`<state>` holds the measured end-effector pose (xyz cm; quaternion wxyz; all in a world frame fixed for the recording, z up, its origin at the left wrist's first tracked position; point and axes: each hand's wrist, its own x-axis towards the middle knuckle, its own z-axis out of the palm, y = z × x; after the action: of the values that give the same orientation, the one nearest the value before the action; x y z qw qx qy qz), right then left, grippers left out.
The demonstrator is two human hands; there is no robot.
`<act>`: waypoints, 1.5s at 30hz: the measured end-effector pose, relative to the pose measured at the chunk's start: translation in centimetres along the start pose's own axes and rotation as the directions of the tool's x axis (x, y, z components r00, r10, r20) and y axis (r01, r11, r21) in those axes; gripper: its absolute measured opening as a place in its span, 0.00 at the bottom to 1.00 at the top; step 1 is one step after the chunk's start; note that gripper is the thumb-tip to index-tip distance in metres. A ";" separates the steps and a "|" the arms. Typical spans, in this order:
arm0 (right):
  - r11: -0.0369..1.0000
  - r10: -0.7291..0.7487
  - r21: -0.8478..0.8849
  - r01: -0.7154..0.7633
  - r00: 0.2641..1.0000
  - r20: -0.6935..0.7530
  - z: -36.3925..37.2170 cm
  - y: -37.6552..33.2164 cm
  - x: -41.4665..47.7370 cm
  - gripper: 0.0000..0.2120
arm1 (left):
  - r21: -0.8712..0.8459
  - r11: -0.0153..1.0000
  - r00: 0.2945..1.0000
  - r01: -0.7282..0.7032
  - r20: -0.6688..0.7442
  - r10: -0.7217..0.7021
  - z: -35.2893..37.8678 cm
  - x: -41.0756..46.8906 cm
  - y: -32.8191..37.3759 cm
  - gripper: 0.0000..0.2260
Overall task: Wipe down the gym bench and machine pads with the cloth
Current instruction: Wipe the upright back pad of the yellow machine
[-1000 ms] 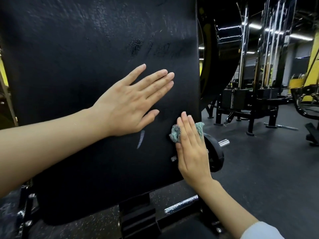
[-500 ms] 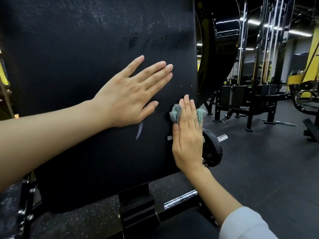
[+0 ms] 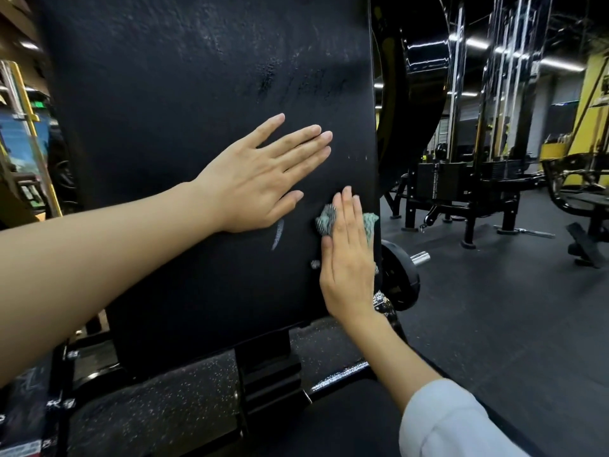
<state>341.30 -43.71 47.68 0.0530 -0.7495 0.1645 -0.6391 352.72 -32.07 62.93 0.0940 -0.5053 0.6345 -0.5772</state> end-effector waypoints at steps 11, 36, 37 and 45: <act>1.000 0.012 0.014 -0.011 0.997 -0.074 0.5 0.2 1.9 0.25 | -0.026 0.999 0.998 -0.029 0.058 0.030 -1.6 -6.5 -0.2 0.27; 0.999 -0.039 0.009 0.041 0.994 -0.101 0.5 -3.1 6.7 0.26 | -0.023 1.000 1.000 0.013 0.018 -0.012 -1.3 -8.7 -0.1 0.28; 0.996 -0.084 0.001 0.084 0.994 -0.074 0.9 -4.1 5.6 0.25 | -0.021 1.000 1.000 0.017 0.018 -0.016 -1.3 -8.7 -0.2 0.28; 0.990 -0.138 -0.013 0.138 0.990 -0.001 0.7 -3.0 3.9 0.25 | -0.013 1.000 1.000 0.013 0.007 -0.013 -1.3 -8.7 -0.2 0.29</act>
<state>343.01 -42.19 52.10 0.0034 -0.7586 0.1165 -0.6410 355.98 -24.67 59.46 0.0892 -0.5118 0.6348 -0.5719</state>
